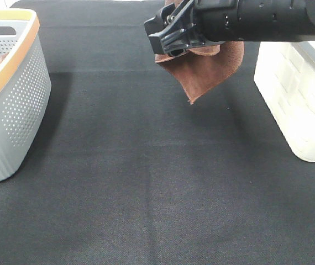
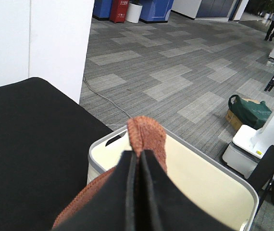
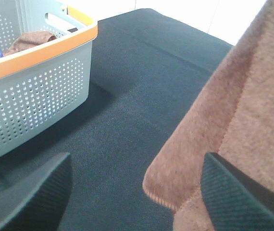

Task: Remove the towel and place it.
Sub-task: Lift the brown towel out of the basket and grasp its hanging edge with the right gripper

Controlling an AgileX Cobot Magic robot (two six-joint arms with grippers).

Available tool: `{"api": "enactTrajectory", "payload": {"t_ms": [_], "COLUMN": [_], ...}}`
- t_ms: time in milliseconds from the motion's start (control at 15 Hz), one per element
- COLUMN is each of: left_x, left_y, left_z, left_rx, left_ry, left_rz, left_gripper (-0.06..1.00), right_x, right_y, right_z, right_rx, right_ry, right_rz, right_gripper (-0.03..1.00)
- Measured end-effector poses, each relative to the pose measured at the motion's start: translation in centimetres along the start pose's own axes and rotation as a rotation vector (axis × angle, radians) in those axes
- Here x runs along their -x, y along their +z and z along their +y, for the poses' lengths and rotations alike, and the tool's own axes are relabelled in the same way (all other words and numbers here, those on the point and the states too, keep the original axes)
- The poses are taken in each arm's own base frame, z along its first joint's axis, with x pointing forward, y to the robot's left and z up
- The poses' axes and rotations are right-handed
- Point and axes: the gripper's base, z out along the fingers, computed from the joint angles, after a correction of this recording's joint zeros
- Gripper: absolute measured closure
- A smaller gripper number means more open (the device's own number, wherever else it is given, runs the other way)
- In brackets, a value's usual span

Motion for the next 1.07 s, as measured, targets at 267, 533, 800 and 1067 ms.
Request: {"api": "enactTrajectory", "payload": {"t_ms": [267, 533, 800, 1067], "left_x": [-0.1, -0.3, 0.6, 0.7], "left_y": [0.0, 0.0, -1.5, -1.7], "left_z": [0.4, 0.2, -0.5, -0.6], "left_rx": [0.042, 0.034, 0.027, 0.03], "left_ry": [0.051, 0.048, 0.062, 0.066], "left_rz": [0.014, 0.036, 0.044, 0.041], "left_gripper": [0.94, 0.94, 0.94, 0.94], "right_x": [0.0, 0.1, 0.3, 0.3], "right_y": [0.0, 0.0, 0.0, 0.0], "right_z": [0.0, -0.1, -0.4, -0.5], "right_rx": [-0.001, -0.01, -0.037, -0.047], "right_ry": [0.008, 0.007, -0.002, 0.039], "right_rz": [0.0, -0.012, -0.035, -0.029], "right_gripper": [0.26, 0.26, 0.25, 0.17]}}
